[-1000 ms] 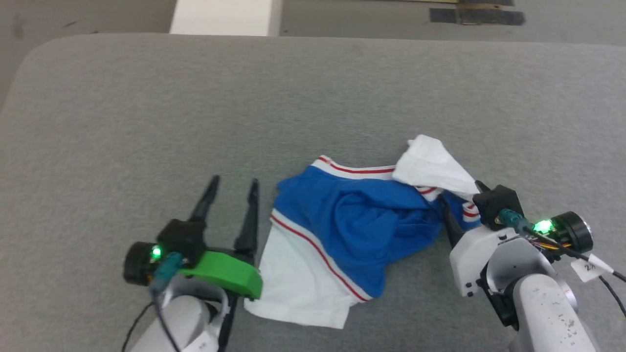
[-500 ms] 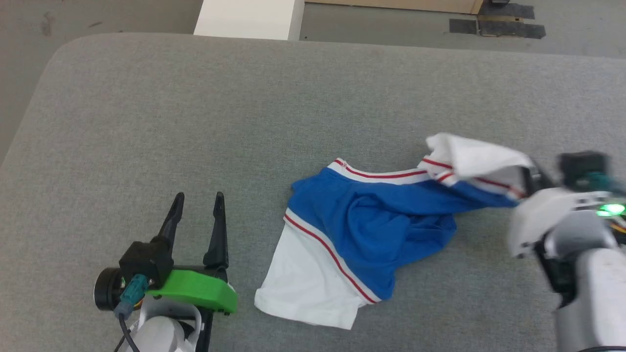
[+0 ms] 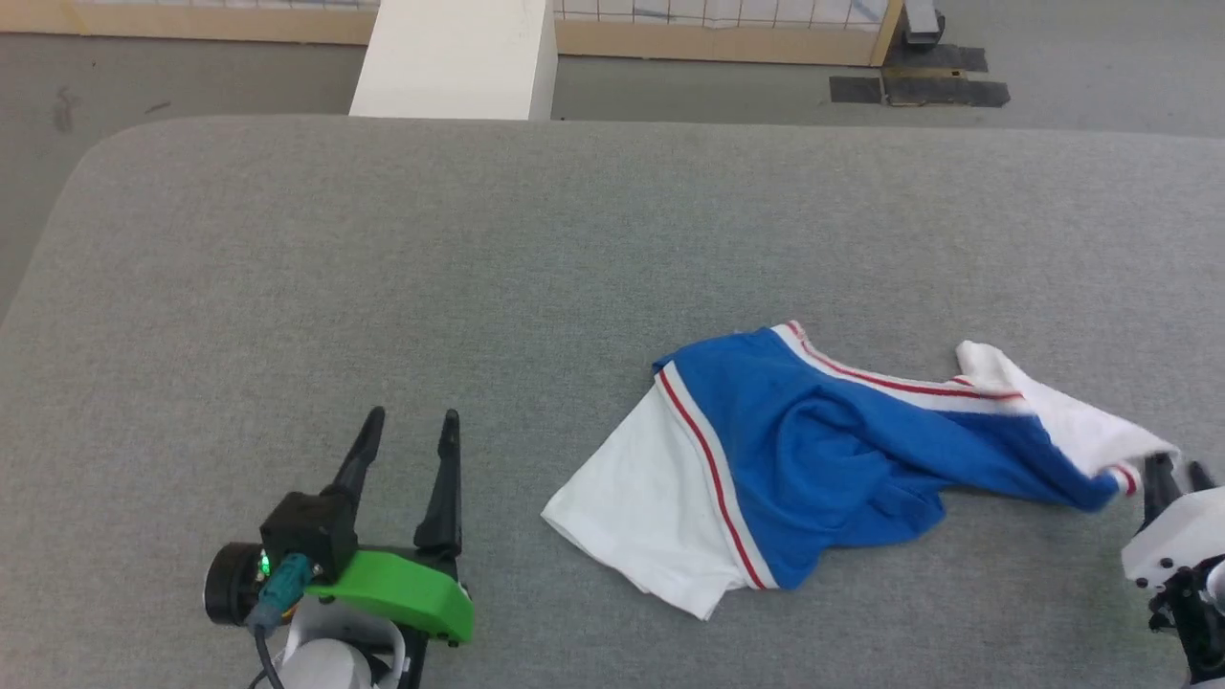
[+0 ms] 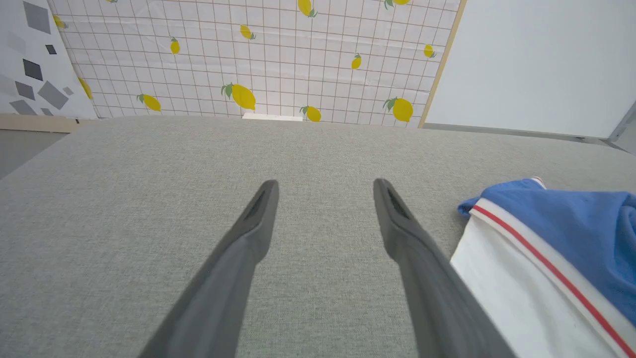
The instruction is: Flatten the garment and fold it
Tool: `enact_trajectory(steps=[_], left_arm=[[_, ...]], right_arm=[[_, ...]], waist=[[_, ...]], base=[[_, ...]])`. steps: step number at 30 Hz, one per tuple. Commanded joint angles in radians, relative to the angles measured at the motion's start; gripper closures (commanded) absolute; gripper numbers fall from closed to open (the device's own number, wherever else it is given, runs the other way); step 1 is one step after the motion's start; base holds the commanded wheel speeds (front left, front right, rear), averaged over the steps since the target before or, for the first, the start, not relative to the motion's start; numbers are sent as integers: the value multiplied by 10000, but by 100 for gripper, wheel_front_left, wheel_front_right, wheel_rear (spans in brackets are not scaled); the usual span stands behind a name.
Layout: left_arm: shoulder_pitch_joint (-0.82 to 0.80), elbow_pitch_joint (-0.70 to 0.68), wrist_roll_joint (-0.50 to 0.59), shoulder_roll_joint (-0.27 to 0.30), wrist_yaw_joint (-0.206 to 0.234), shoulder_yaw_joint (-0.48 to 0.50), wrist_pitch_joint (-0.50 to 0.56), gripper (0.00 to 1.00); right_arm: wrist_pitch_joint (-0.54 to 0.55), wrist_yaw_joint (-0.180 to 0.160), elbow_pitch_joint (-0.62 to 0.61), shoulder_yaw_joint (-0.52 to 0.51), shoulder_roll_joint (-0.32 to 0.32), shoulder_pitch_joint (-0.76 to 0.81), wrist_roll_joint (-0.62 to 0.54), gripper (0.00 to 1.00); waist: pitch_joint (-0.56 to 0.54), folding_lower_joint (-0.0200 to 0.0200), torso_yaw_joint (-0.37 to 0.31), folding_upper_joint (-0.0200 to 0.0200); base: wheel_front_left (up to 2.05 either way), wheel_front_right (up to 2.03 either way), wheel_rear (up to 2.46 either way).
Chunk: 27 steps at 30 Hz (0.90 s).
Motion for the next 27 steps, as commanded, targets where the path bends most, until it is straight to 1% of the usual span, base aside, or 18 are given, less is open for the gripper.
enact_trajectory(steps=[1, 4, 5, 8, 10, 13, 14, 16, 19, 22, 24, 25, 27], left_arm=[[154, 58, 55, 14, -94, -66, -14, 0], [110, 125, 58, -11, -162, -208, 65, 0], [86, 209, 70, -54, -252, -409, 190, 0], [50, 308, 113, -105, -402, -714, 410, 0], [13, 397, 130, -158, -543, -993, 719, 0], [-107, 603, 158, -253, -679, -1430, 1504, 0], [-150, 692, 163, -278, -654, -1510, 1782, 0], [-251, 911, 180, -351, -392, -1560, 2454, 0], [-491, 1265, 266, -410, 190, -1497, 3490, 0], [-763, 1564, 345, -381, 527, -1505, 4411, 0], [-950, 1771, 375, -328, 646, -1536, 5011, 0], [-1031, 1878, 317, -330, 639, -1564, 5366, 0], [-1100, 2040, 122, -362, 460, -1695, 6056, 0]], right_arm=[[-409, -15, -17, -113, -12, 40, 90, 0], [-1226, -15, -51, -308, -12, 7, 533, 0], [-1967, -15, -246, -181, -12, 195, 609, 0], [-2508, -15, -727, 156, -11, 564, 259, 0], [-2802, -15, -1185, 586, -11, 864, -72, 0], [-3050, -15, -1804, 1189, -11, 1342, -388, 0], [-3080, -15, -1948, 1370, -11, 1457, -415, 0], [-3146, -15, -2231, 1737, -11, 1671, -401, 0], [-3155, -15, -2532, 2252, -11, 1888, -219, 0], [-3153, -15, -2701, 2639, -11, 1949, -43, 0], [-3158, -15, -2792, 2896, -11, 1957, 99, 0], [-3166, -15, -2838, 2999, -11, 1954, 167, 0], [-3167, -15, -2908, 3132, -11, 1946, 213, 0]], waist=[[-90, 0, -104, -1], [-156, 0, -220, -1], [-259, 0, -378, -1], [-357, 0, -528, -1], [-413, 0, -641, -1], [-455, 0, -780, -1], [-467, 0, -828, -1], [-480, 0, -937, -1], [-459, 0, -1089, -1], [-388, 0, -1219, -1], [-318, 0, -1292, -1], [-279, 0, -1324, -1], [-222, 0, -1370, -1]], base=[[0, 0, 0], [0, 0, 0], [0, 0, 0], [0, 0, 0], [0, 0, 0], [0, 0, 0], [0, 0, 0], [0, 0, 0], [0, 0, 0], [0, 0, 0], [0, 0, 0], [0, 0, 0], [0, 0, 0]])
